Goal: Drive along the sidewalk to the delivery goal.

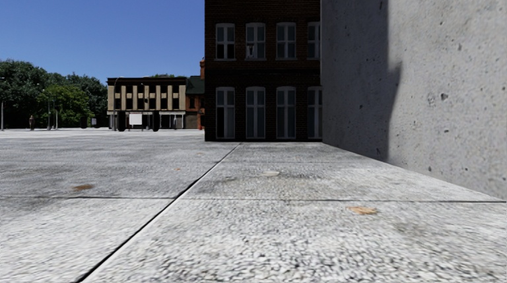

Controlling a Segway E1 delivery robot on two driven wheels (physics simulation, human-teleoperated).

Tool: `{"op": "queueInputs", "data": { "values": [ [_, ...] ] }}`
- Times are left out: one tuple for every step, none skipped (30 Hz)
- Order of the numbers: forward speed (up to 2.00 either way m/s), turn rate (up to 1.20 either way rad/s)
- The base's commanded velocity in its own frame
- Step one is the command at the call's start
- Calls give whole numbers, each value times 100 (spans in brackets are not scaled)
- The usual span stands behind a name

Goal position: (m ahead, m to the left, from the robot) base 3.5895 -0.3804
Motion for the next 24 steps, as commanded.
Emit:
{"op": "queueInputs", "data": {
  "values": [
    [171, 0],
    [171, 0],
    [174, 0],
    [191, 0],
    [194, 0],
    [195, 0],
    [195, 0],
    [195, 0],
    [195, 0],
    [195, 0],
    [195, 0],
    [195, 0],
    [195, 0],
    [195, 0],
    [195, 0],
    [195, -2],
    [195, -2],
    [195, -3],
    [195, -3],
    [195, -3],
    [195, -6],
    [195, -11],
    [195, -14],
    [195, -15]
  ]
}}
